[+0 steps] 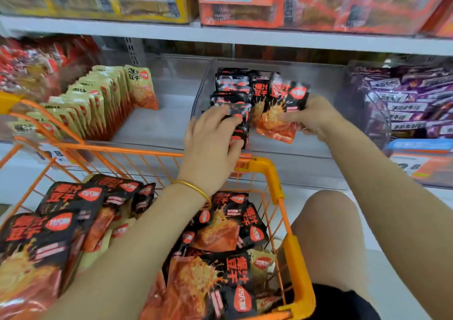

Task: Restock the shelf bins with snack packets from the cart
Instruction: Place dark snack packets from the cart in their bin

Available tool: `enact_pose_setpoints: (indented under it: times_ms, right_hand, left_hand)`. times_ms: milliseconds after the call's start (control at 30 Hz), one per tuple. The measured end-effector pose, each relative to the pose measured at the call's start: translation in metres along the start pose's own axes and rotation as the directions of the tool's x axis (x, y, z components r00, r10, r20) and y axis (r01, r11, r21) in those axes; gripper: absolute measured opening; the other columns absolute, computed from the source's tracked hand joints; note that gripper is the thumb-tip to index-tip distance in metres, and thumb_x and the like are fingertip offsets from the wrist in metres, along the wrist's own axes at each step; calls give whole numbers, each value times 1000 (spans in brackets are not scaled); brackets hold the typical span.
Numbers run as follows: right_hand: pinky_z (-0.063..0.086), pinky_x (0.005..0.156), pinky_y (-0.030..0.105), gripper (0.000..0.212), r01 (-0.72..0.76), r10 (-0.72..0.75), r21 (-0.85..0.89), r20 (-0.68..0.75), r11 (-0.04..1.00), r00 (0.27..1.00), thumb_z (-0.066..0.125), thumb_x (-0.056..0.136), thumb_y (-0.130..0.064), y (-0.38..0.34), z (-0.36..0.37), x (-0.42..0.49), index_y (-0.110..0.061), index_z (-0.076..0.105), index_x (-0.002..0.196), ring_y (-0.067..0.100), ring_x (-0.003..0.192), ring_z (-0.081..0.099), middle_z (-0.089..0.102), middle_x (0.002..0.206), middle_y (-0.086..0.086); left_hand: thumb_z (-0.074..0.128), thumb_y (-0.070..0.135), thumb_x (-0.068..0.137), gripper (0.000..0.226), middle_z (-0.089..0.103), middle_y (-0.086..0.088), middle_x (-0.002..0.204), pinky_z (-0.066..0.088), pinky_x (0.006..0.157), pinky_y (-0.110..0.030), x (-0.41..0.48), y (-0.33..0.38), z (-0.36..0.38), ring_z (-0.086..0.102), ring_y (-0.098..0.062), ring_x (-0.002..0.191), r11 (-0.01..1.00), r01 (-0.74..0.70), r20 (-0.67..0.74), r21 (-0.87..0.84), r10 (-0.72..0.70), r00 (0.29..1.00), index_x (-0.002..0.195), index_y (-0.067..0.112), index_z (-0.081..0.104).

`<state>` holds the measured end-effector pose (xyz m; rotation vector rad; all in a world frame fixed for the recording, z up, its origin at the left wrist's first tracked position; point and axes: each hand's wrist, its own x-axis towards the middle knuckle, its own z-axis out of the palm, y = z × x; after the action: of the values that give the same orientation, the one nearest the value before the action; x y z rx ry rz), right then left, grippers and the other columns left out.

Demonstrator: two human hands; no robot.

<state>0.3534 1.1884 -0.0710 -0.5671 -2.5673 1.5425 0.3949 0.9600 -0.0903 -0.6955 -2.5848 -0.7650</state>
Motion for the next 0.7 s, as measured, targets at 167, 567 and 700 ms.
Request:
enact_pose_setpoints:
  times_ms: [167, 567, 700]
  right_hand:
    - [54, 79, 41, 28, -58, 42, -243, -71, 968, 997, 78, 74, -14, 15, 28, 47, -7, 66, 98, 27, 73, 62, 64, 92, 15]
    - [42, 92, 36, 54, -95, 22, -290, -247, 952, 969, 72, 82, -17, 8, 55, 76, -1, 40, 121, 31, 119, 52, 54, 127, 18]
    - [43, 91, 35, 61, -133, 87, -190, -233, 973, 969, 76, 79, -18, 6, 51, 71, -2, 35, 121, 30, 118, 52, 52, 127, 17]
  left_hand:
    - [50, 25, 83, 48, 40, -12, 144, 25, 109, -56, -11, -8, 14, 32, -32, 135, 997, -48, 62, 63, 44, 997, 129, 16, 52]
    - [60, 5, 83, 54, 41, -14, 143, 26, 109, -58, -13, -13, 19, 32, -34, 135, 994, -83, 25, 70, 81, 996, 135, 15, 48]
    - [60, 6, 82, 52, 42, -13, 141, 31, 106, -56, -14, -10, 12, 35, -35, 131, 994, -94, 1, 53, 94, 996, 132, 15, 49]
